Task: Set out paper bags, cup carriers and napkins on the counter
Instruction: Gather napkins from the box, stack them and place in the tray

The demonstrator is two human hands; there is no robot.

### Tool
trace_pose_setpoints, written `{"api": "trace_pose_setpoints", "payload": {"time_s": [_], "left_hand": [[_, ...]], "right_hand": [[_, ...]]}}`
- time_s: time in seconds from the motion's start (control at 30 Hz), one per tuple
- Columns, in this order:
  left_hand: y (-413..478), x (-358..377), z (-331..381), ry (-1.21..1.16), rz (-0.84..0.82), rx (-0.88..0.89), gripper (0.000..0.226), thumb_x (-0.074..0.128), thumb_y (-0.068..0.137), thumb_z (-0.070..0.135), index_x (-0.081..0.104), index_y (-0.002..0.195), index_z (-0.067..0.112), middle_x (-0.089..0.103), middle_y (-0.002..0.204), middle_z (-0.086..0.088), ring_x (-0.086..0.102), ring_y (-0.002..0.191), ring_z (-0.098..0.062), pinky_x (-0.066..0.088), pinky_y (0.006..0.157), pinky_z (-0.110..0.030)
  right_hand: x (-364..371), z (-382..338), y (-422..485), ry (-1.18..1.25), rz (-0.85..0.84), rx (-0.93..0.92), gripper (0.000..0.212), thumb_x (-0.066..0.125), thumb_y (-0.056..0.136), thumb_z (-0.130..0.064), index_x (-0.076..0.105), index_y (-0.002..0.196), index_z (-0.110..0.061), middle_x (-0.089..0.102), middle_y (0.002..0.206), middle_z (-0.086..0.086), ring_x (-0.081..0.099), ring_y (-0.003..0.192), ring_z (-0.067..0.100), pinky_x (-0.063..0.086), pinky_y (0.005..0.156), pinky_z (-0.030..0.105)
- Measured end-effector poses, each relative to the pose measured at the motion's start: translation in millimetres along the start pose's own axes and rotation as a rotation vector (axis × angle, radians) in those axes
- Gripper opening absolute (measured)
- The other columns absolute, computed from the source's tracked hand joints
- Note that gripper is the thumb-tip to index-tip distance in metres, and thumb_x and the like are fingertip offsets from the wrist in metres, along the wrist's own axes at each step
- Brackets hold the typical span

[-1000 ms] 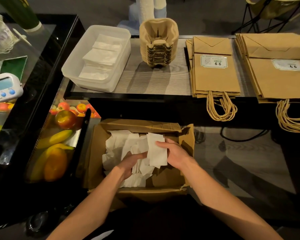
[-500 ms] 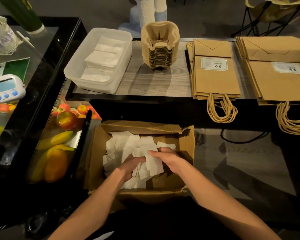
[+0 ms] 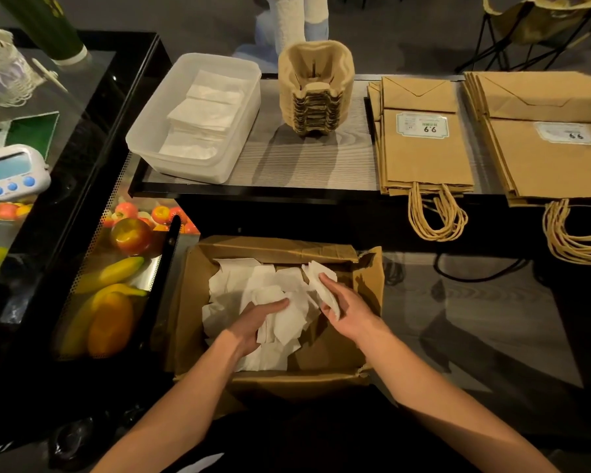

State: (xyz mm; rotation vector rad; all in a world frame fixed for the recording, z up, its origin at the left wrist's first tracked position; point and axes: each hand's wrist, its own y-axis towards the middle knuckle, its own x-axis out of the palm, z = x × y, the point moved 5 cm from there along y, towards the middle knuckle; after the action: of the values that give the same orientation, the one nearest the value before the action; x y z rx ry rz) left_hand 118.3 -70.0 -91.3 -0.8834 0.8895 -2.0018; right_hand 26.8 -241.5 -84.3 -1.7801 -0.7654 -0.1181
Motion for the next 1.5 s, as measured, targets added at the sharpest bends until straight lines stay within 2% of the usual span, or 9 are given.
{"api": "trace_pose_setpoints", "payload": {"time_s": [0.33, 0.47, 0.6, 0.73, 0.87, 1.07, 1.17, 1.33, 1.5], "left_hand": [[-2, 6, 2, 0.012, -0.011, 0.011, 0.042, 0.075, 0.091, 0.019, 0.063, 0.131, 0.012, 0.073, 0.12, -0.017, 0.071, 0.111, -0.036, 0.051, 0.105, -0.056], [2, -2, -2, -0.029, 0.036, 0.007, 0.052, 0.08, 0.086, 0.02, 0.062, 0.134, 0.011, 0.073, 0.121, -0.018, 0.07, 0.111, -0.038, 0.054, 0.1, -0.056], [8, -12, -6, -0.068, 0.091, -0.006, 0.088, 0.098, 0.062, 0.026, 0.057, 0.139, 0.011, 0.071, 0.125, -0.018, 0.07, 0.112, -0.04, 0.059, 0.087, -0.053], [3, -8, -3, -0.079, 0.109, 0.015, 0.046, 0.079, 0.087, 0.019, 0.065, 0.13, 0.011, 0.074, 0.117, -0.016, 0.072, 0.108, -0.037, 0.058, 0.092, -0.052], [0, -8, -1, -0.055, 0.189, 0.013, 0.025, 0.071, 0.094, 0.022, 0.069, 0.117, 0.014, 0.079, 0.101, -0.011, 0.072, 0.1, -0.033, 0.058, 0.087, -0.045], [17, -22, -3, 0.065, 0.301, 0.056, 0.082, 0.095, 0.053, 0.049, 0.065, 0.124, 0.023, 0.069, 0.125, -0.006, 0.058, 0.123, -0.034, 0.04, 0.113, -0.057], [11, -14, 1, 0.075, 0.266, 0.081, 0.03, 0.078, 0.087, 0.028, 0.069, 0.114, 0.02, 0.074, 0.111, -0.009, 0.065, 0.111, -0.034, 0.049, 0.105, -0.057], [16, -14, 4, 0.087, 0.237, 0.074, 0.043, 0.071, 0.089, 0.023, 0.063, 0.131, 0.015, 0.076, 0.112, -0.011, 0.072, 0.106, -0.035, 0.059, 0.092, -0.055], [8, -5, 5, 0.045, 0.107, 0.021, 0.026, 0.063, 0.097, 0.011, 0.068, 0.123, 0.008, 0.076, 0.112, -0.016, 0.075, 0.098, -0.033, 0.062, 0.069, -0.038]], "right_hand": [[11, 20, 8, -0.206, -0.171, 0.05, 0.056, 0.079, 0.087, -0.032, 0.06, 0.137, -0.018, 0.067, 0.132, 0.013, 0.064, 0.122, 0.033, 0.051, 0.104, 0.054], [10, 12, 3, -0.469, -0.025, -0.105, 0.038, 0.078, 0.088, -0.031, 0.064, 0.123, -0.025, 0.068, 0.126, 0.003, 0.064, 0.113, 0.021, 0.057, 0.088, 0.037], [7, 3, -3, -0.427, 0.064, -0.22, 0.024, 0.077, 0.089, -0.032, 0.059, 0.105, -0.034, 0.062, 0.119, -0.003, 0.06, 0.104, 0.015, 0.052, 0.075, 0.03], [5, -7, -4, -0.503, 0.125, -0.291, 0.052, 0.077, 0.088, -0.039, 0.056, 0.133, -0.023, 0.059, 0.128, -0.002, 0.059, 0.106, 0.014, 0.052, 0.072, 0.028], [10, -23, -11, -0.594, 0.117, -0.409, 0.035, 0.074, 0.092, -0.035, 0.064, 0.124, -0.024, 0.066, 0.122, -0.002, 0.061, 0.105, 0.015, 0.052, 0.074, 0.028], [36, -36, -22, -0.651, -0.21, -0.336, 0.039, 0.077, 0.088, -0.03, 0.064, 0.124, -0.022, 0.071, 0.12, 0.001, 0.066, 0.113, 0.025, 0.058, 0.09, 0.039], [49, -34, -24, -0.71, -0.319, -0.254, 0.048, 0.078, 0.087, -0.027, 0.061, 0.131, -0.018, 0.07, 0.124, 0.005, 0.068, 0.112, 0.026, 0.06, 0.089, 0.039], [48, -25, -16, -0.985, -0.264, -0.304, 0.026, 0.073, 0.093, -0.027, 0.064, 0.117, -0.023, 0.07, 0.117, 0.002, 0.069, 0.104, 0.021, 0.06, 0.08, 0.033], [30, -13, -2, -1.161, -0.051, -0.354, 0.056, 0.073, 0.092, -0.036, 0.049, 0.143, -0.032, 0.052, 0.137, -0.007, 0.058, 0.118, 0.019, 0.058, 0.085, 0.034]]}}
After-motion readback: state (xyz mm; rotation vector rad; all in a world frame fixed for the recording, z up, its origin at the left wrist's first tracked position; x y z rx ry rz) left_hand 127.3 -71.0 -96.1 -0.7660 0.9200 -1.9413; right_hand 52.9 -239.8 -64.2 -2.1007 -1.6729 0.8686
